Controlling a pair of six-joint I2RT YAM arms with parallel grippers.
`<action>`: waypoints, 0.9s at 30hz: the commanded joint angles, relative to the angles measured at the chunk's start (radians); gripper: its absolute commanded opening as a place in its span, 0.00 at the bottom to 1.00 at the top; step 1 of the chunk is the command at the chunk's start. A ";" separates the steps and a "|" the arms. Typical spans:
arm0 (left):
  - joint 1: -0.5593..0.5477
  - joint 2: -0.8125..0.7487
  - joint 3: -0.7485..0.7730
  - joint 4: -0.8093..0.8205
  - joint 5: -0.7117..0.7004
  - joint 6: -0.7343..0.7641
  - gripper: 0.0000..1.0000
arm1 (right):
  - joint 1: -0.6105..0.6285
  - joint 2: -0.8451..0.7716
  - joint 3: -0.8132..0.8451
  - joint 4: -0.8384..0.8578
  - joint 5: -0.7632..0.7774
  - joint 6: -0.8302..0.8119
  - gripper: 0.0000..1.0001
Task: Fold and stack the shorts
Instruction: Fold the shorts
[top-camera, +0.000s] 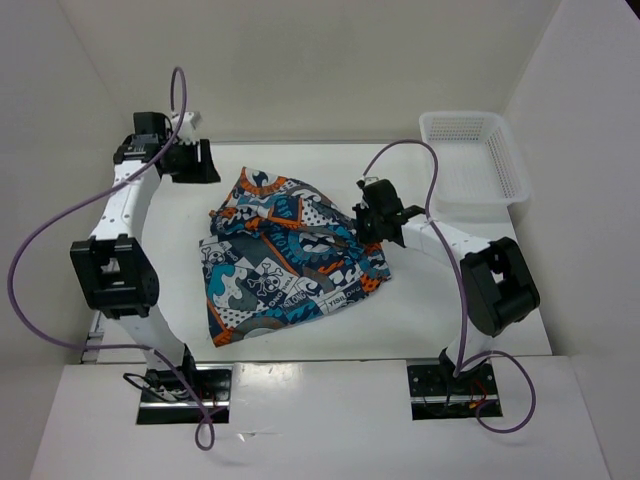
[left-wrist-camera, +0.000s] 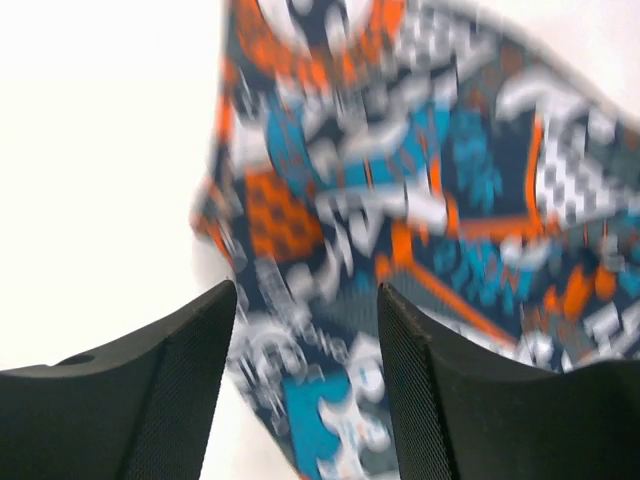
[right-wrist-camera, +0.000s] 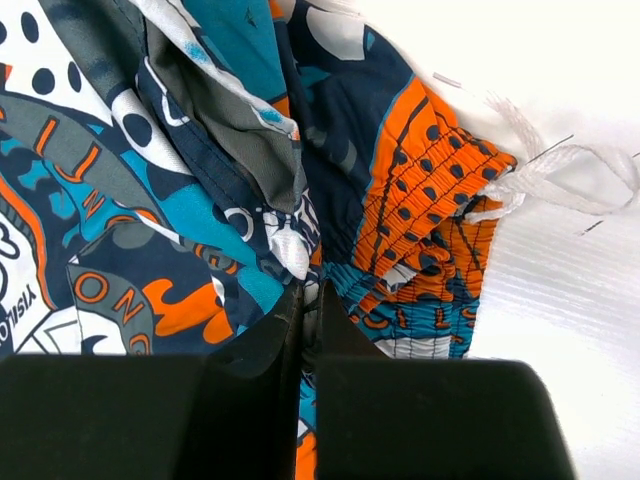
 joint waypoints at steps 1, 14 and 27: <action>-0.008 0.176 0.121 0.016 0.029 0.004 0.66 | -0.004 0.023 -0.012 0.052 0.029 -0.015 0.00; -0.057 0.520 0.246 -0.122 0.020 0.004 0.67 | -0.004 0.033 0.026 0.027 0.049 -0.026 0.00; -0.066 0.304 0.062 -0.051 0.095 0.004 0.20 | -0.004 0.033 0.035 0.018 0.080 -0.035 0.00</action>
